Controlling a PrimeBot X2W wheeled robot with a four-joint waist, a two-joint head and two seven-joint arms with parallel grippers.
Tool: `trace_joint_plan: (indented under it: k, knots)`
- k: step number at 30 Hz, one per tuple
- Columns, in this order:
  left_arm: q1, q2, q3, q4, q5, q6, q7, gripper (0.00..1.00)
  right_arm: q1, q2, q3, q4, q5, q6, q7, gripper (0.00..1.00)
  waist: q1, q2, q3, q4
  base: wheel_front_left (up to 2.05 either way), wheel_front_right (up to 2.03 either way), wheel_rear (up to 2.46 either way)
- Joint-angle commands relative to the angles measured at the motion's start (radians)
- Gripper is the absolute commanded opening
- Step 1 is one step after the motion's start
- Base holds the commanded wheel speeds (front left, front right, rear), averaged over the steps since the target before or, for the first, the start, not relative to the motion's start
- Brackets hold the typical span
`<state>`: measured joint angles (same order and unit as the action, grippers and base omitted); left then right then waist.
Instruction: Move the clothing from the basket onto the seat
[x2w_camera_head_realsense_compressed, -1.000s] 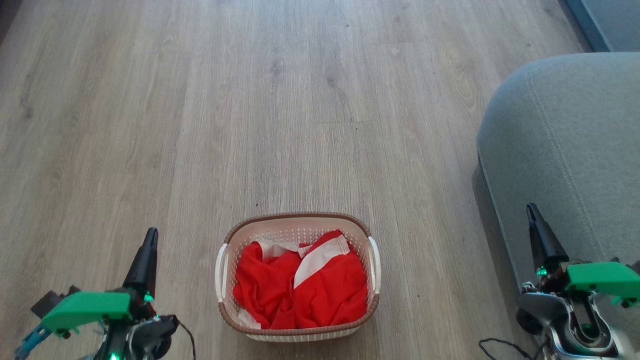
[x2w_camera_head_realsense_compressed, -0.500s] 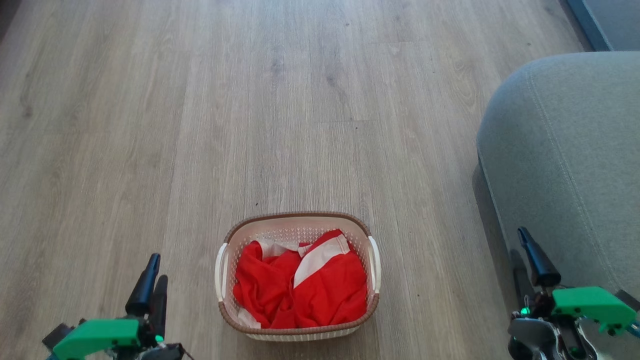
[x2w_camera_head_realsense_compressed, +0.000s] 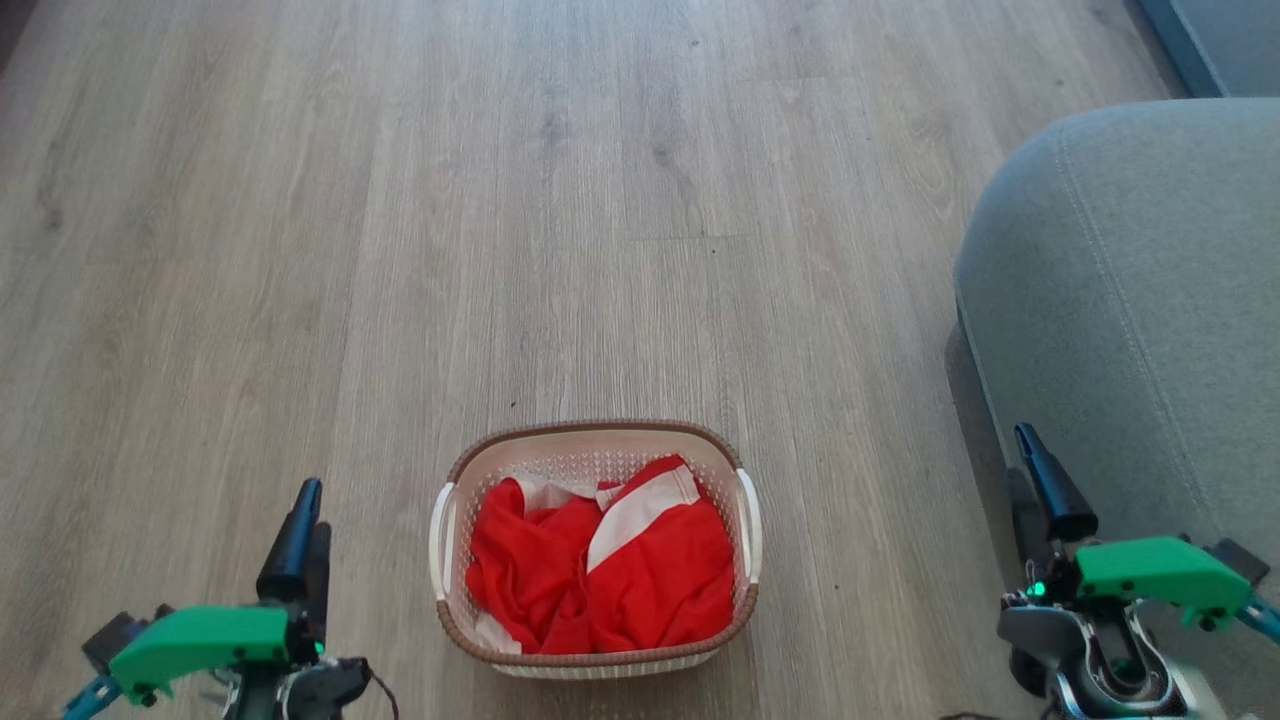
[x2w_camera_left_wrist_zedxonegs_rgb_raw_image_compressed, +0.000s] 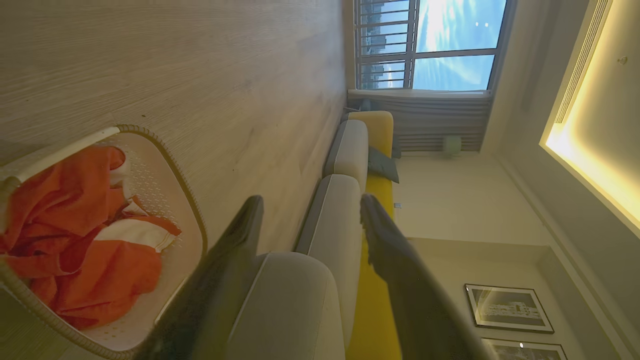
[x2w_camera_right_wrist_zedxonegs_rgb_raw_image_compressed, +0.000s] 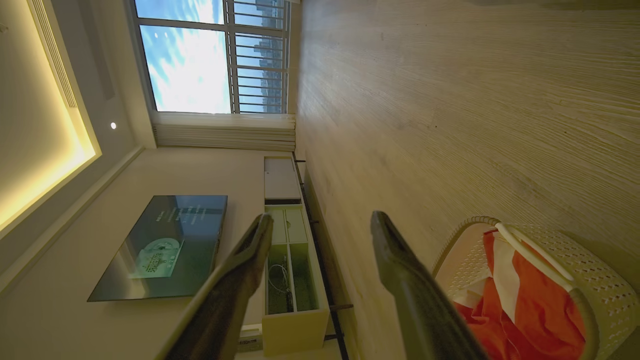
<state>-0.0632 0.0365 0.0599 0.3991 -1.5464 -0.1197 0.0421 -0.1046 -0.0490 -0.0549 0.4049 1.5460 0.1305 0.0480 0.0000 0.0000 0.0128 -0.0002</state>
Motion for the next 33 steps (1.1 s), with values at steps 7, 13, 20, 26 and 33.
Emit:
trace_joint_plan:
  k: [7, 13, 20, 26, 33]
  knots:
    - [-0.08, 0.027, 0.005, -0.018, 0.098, -0.003, -0.026, 1.0, -0.093, -0.029, 0.02, -0.012, -0.073, 0.0, -0.028, 1.0, 0.0, 0.0, 0.003, 0.0, 0.0, 0.0, 0.0]
    - [-0.097, 0.03, 0.009, -0.022, 0.197, -0.003, -0.044, 1.0, -0.118, -0.034, 0.034, 0.003, -0.151, 0.0, -0.046, 1.0, 0.0, 0.0, 0.005, 0.0, 0.0, 0.0, 0.0]
    - [-0.113, 0.036, 0.016, -0.025, 0.345, -0.004, -0.064, 1.0, -0.147, -0.042, 0.056, 0.012, -0.264, 0.0, -0.067, 1.0, 0.0, 0.0, 0.008, -0.001, 0.0, 0.0, 0.0]
    - [-0.129, 0.036, 0.018, -0.032, 0.471, -0.004, -0.082, 1.0, -0.172, -0.043, 0.067, 0.02, -0.368, 0.0, -0.084, 1.0, 0.0, 0.0, 0.012, -0.001, 0.0, 0.0, 0.0]
    - [-0.149, 0.041, 0.009, -0.042, 0.621, -0.005, -0.105, 1.0, -0.206, -0.048, 0.096, 0.041, -0.492, 0.0, -0.108, 1.0, 0.0, 0.0, 0.018, -0.001, 0.0, 0.0, 0.0]
